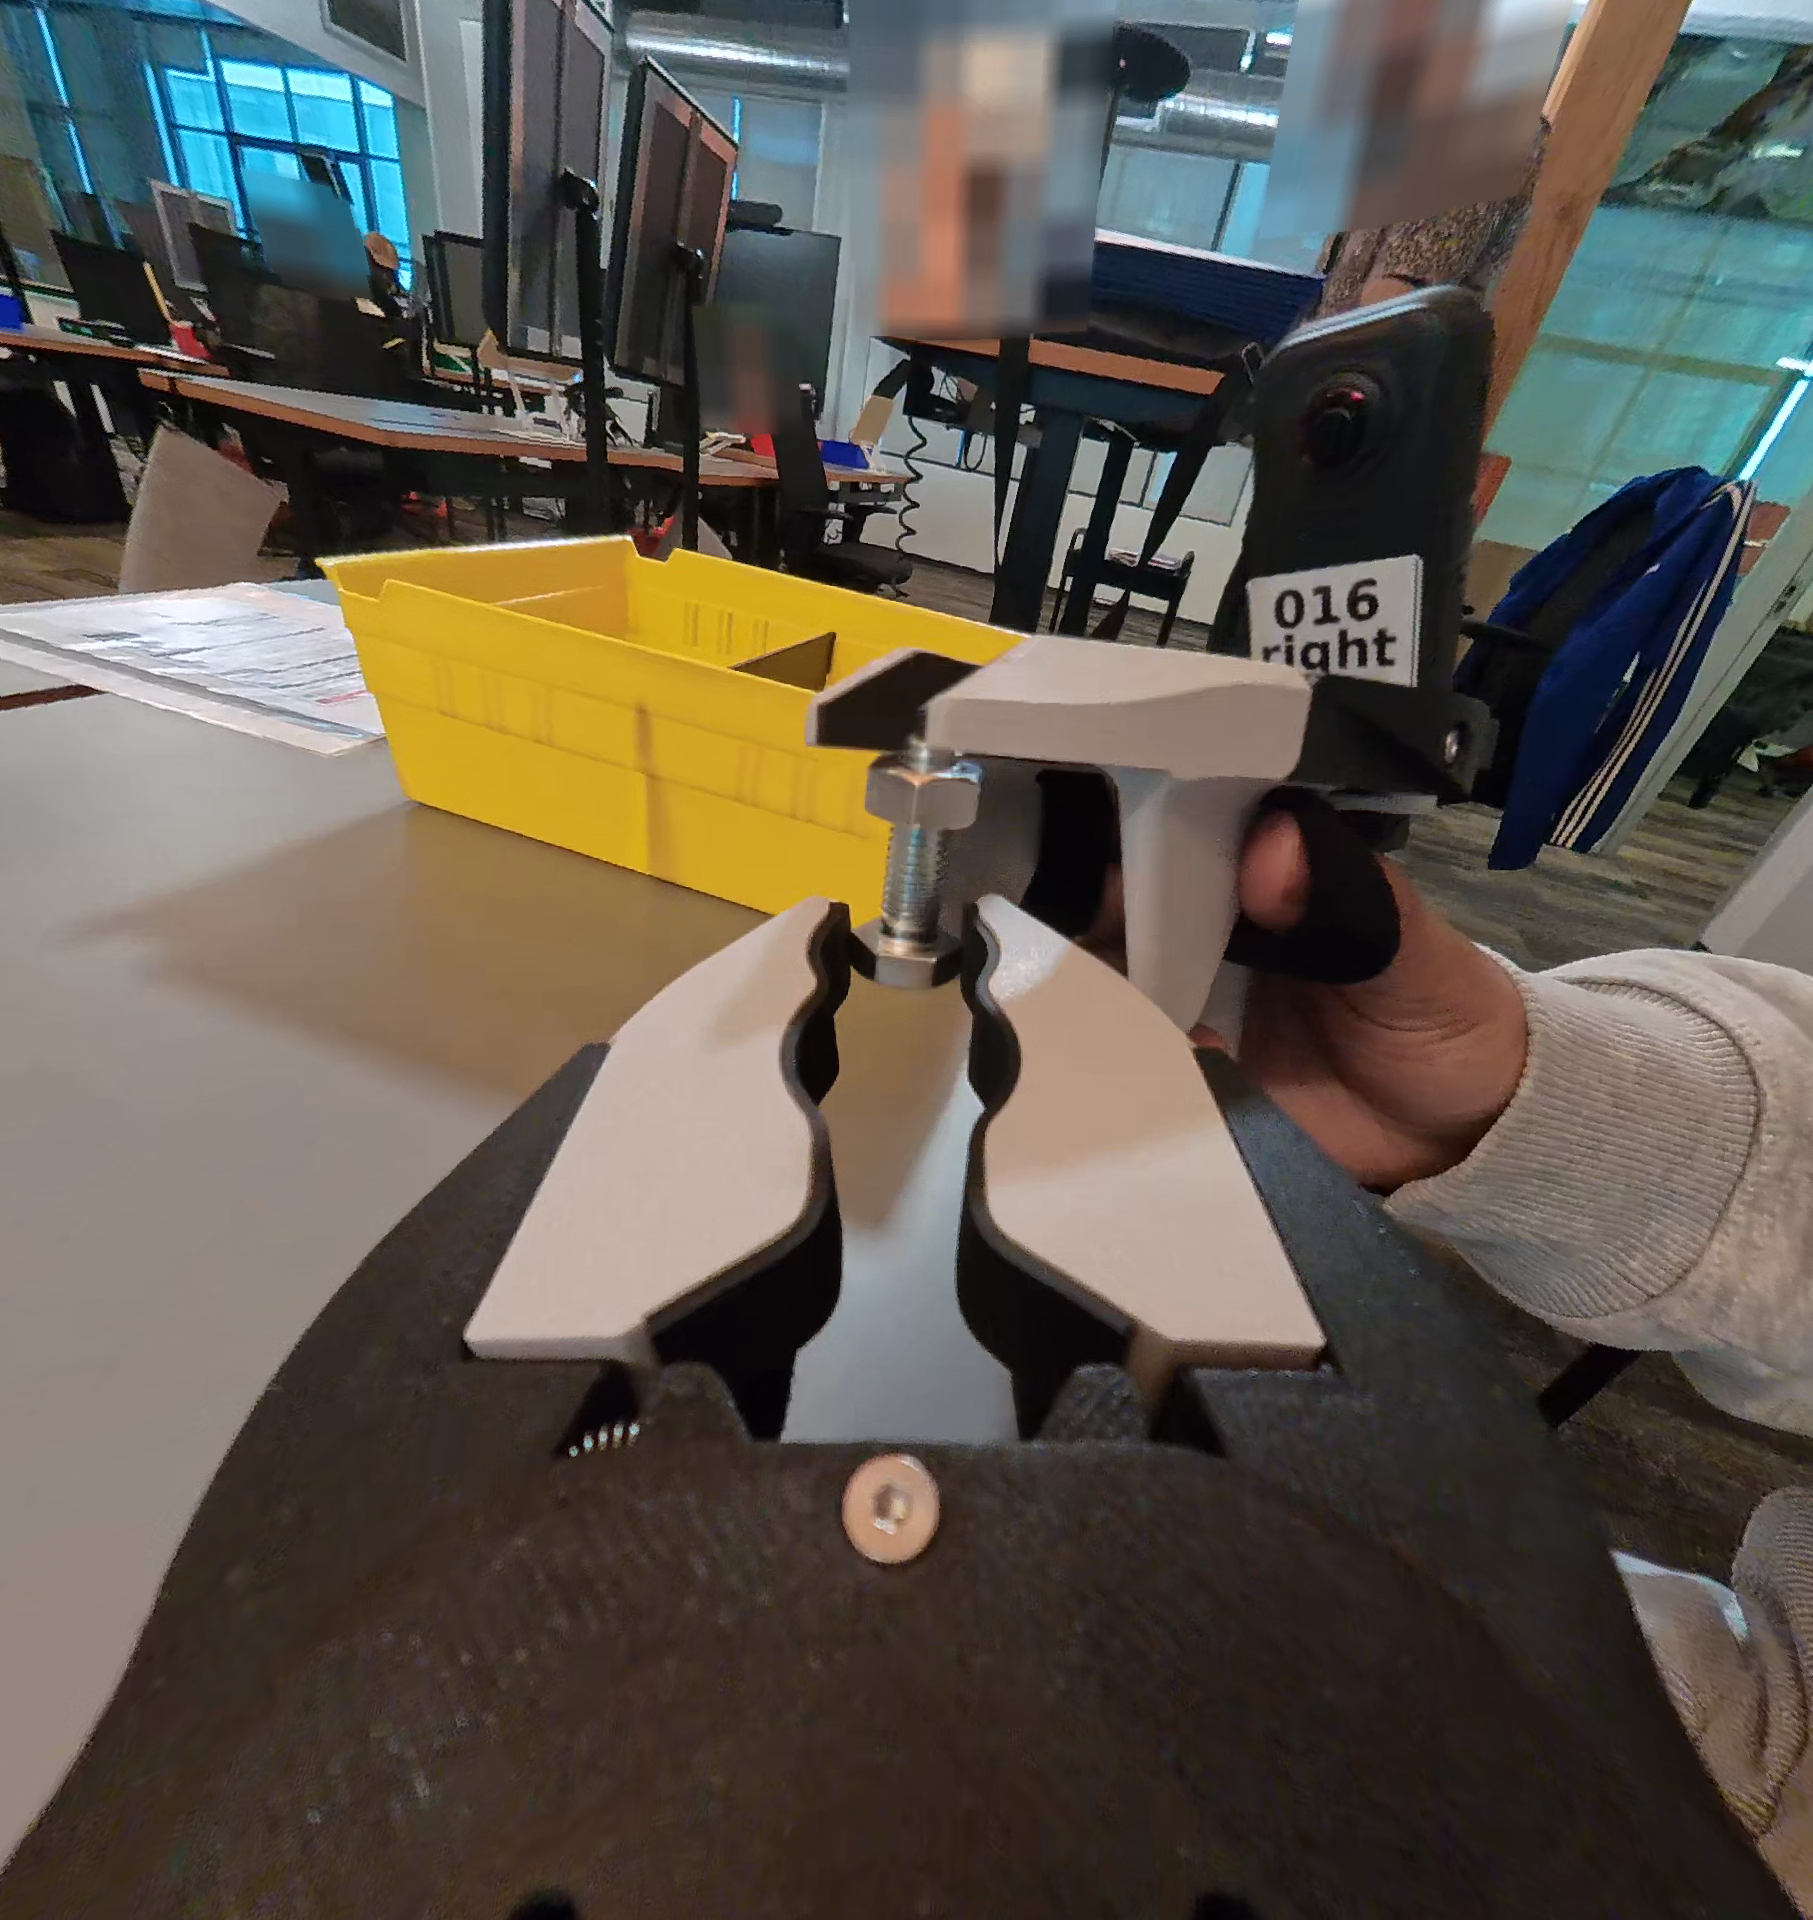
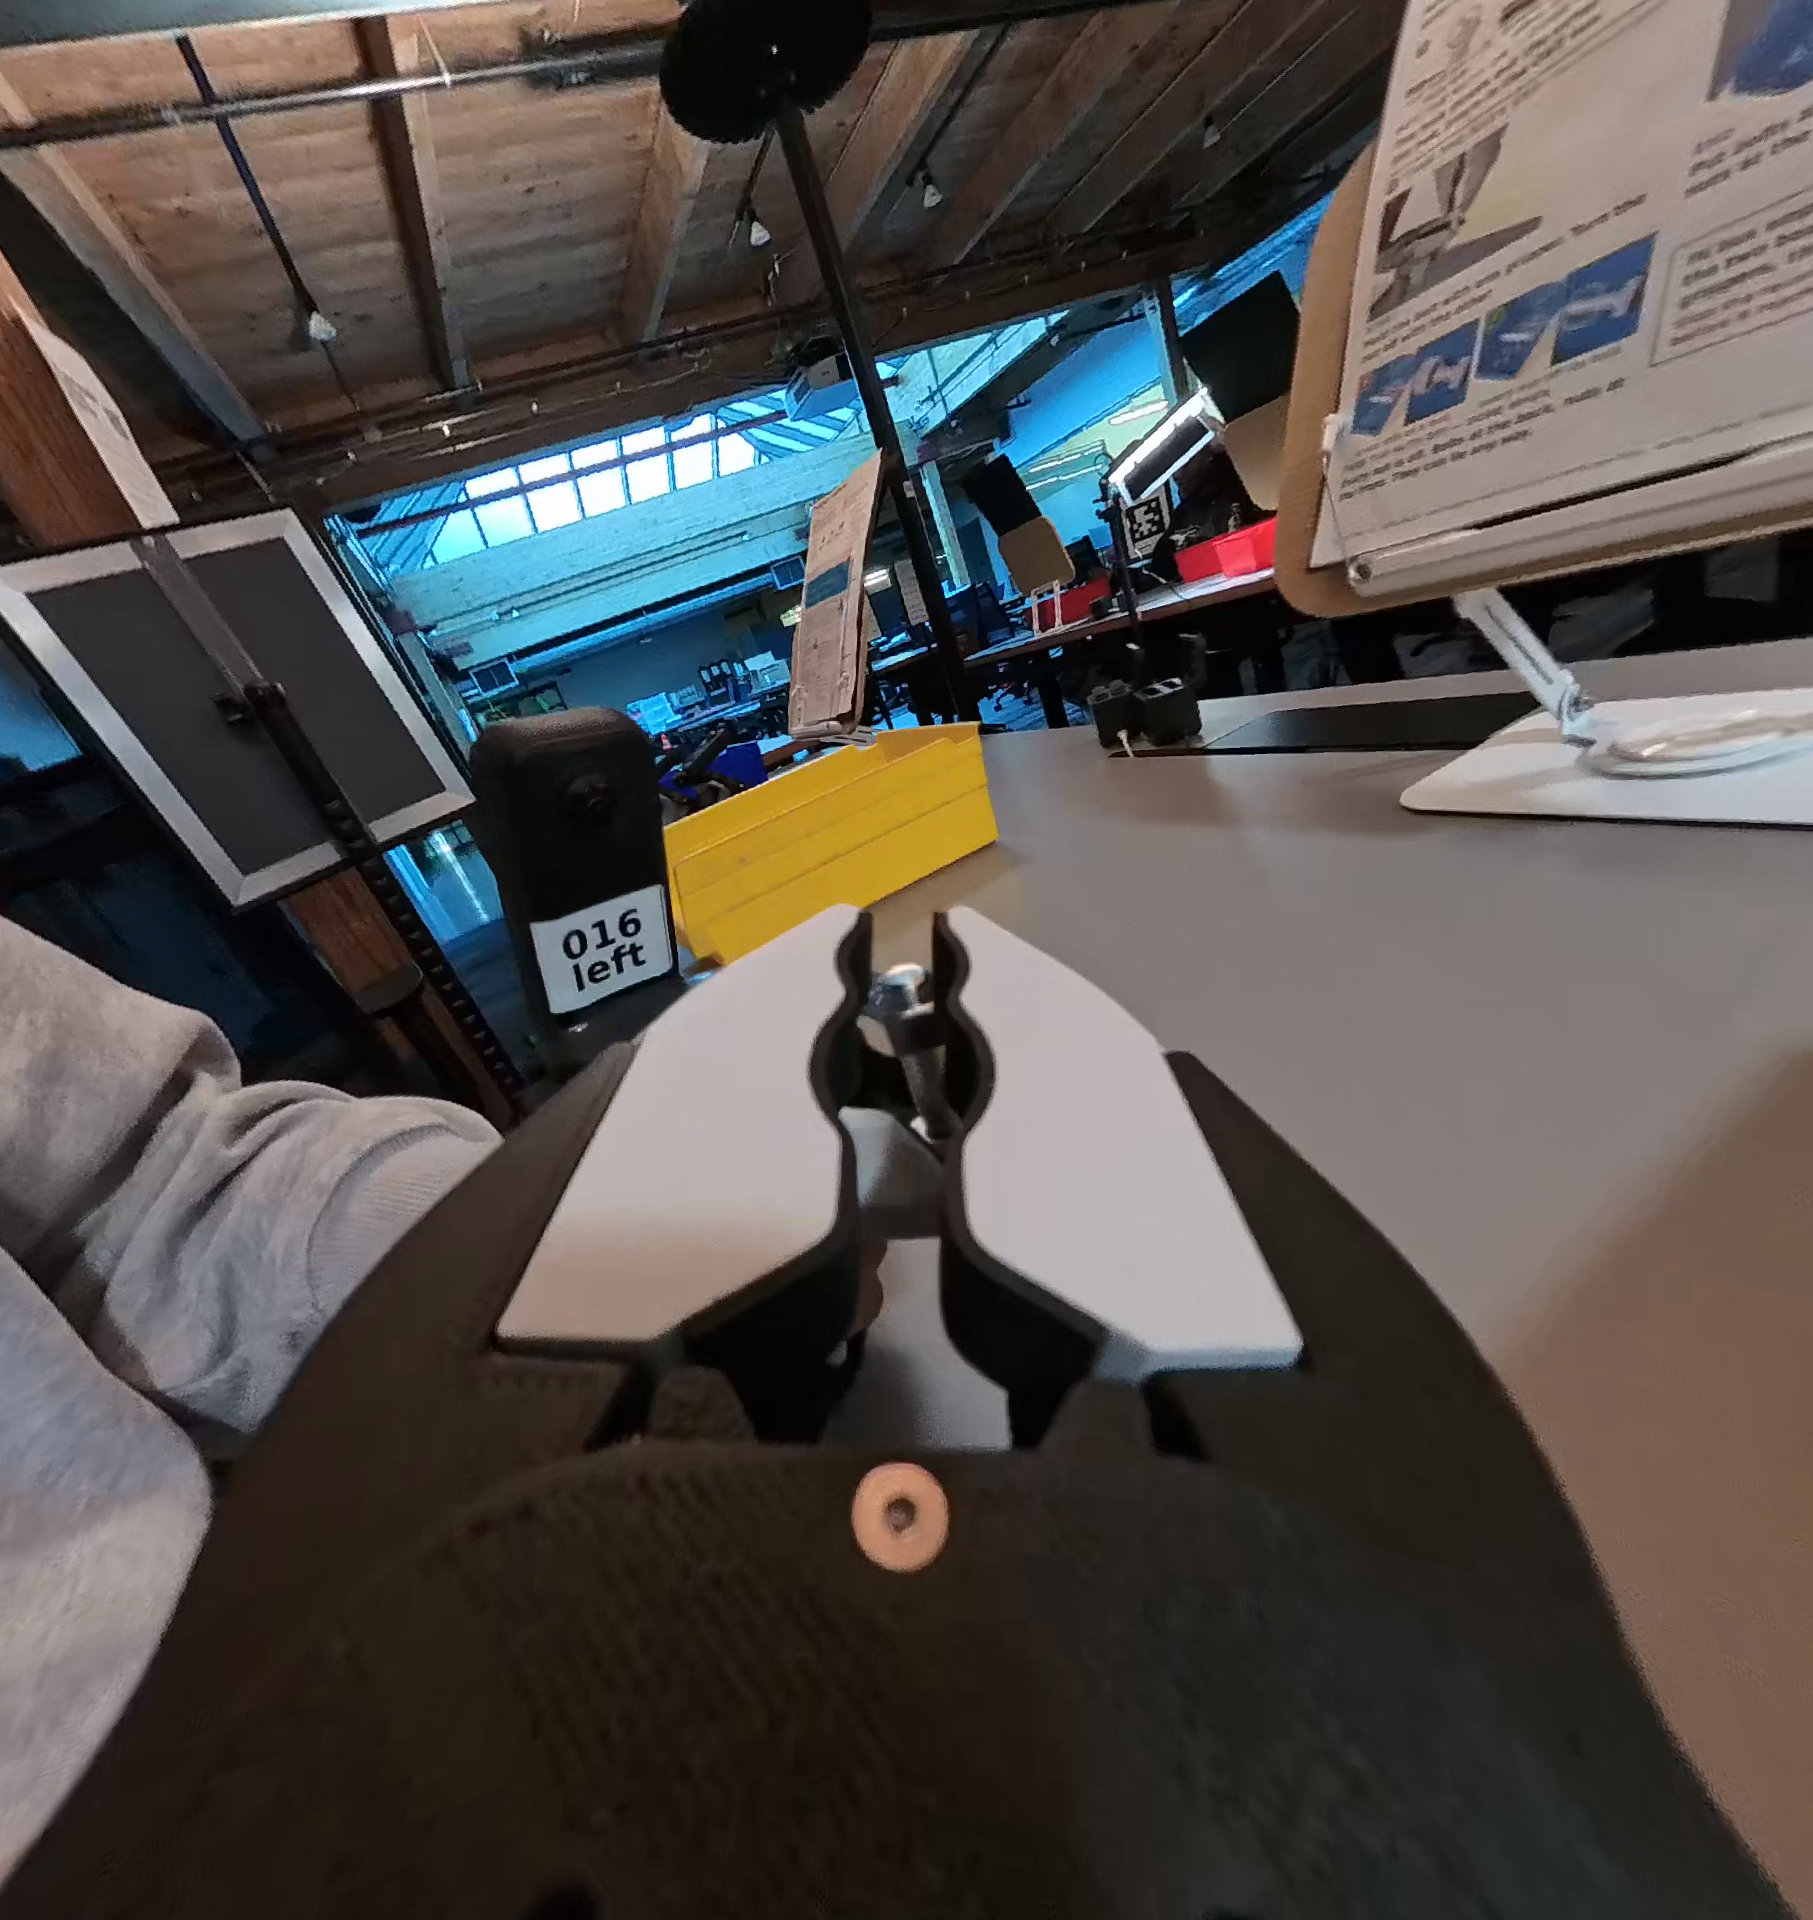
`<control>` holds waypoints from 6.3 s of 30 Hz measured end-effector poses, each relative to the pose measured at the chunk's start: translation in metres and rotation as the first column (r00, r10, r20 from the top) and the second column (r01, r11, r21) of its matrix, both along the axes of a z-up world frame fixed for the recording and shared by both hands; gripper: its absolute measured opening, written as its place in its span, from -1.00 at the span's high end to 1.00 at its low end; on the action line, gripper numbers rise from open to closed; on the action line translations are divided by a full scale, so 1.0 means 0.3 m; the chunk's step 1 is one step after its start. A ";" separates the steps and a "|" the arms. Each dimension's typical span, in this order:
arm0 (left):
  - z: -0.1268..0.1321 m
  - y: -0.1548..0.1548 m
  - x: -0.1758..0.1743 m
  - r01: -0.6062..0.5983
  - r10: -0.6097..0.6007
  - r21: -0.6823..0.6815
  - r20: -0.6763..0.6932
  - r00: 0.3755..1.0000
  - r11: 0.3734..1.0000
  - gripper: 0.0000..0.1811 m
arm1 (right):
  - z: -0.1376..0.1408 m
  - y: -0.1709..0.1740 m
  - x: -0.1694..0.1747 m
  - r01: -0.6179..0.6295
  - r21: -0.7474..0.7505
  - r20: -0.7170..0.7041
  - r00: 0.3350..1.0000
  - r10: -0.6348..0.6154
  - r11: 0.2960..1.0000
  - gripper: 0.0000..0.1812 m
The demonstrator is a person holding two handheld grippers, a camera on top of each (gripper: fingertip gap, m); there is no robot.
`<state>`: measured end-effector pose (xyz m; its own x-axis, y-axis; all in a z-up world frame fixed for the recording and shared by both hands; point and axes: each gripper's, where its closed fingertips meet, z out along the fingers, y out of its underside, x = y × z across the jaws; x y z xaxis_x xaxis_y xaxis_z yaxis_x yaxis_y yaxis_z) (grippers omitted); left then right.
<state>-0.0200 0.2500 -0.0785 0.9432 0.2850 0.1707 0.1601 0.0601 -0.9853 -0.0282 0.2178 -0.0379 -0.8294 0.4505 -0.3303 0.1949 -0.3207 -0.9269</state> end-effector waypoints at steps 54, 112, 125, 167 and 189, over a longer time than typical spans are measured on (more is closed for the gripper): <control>0.010 -0.014 -0.023 -0.032 0.030 0.044 0.031 0.999 0.999 0.77 | -0.012 -0.045 0.006 0.100 0.149 -0.152 0.985 -0.077 0.984 0.41; 0.035 -0.040 -0.046 -0.062 0.055 0.115 0.066 0.996 0.991 0.77 | -0.001 -0.010 -0.005 0.133 0.117 -0.129 0.985 -0.118 0.984 0.45; 0.032 -0.029 -0.026 -0.048 0.048 0.081 0.003 0.999 0.996 0.77 | -0.052 -0.006 -0.010 0.085 0.186 -0.047 0.996 -0.078 0.979 0.87; 0.039 -0.029 0.054 0.200 -0.197 0.044 -0.056 0.979 0.979 0.80 | -0.034 0.013 0.053 -0.133 0.173 -0.043 0.989 0.142 0.976 0.89; 0.048 -0.034 0.043 0.164 -0.159 0.063 -0.075 0.984 0.984 0.79 | -0.042 0.012 0.040 -0.094 0.191 -0.047 0.993 0.105 0.977 0.90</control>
<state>-0.0072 0.2398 -0.0641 0.9861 0.1178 0.1173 0.1048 0.1071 -0.9887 -0.0162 0.2212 -0.0507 -0.8882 0.4143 -0.1987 0.1624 -0.1215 -0.9792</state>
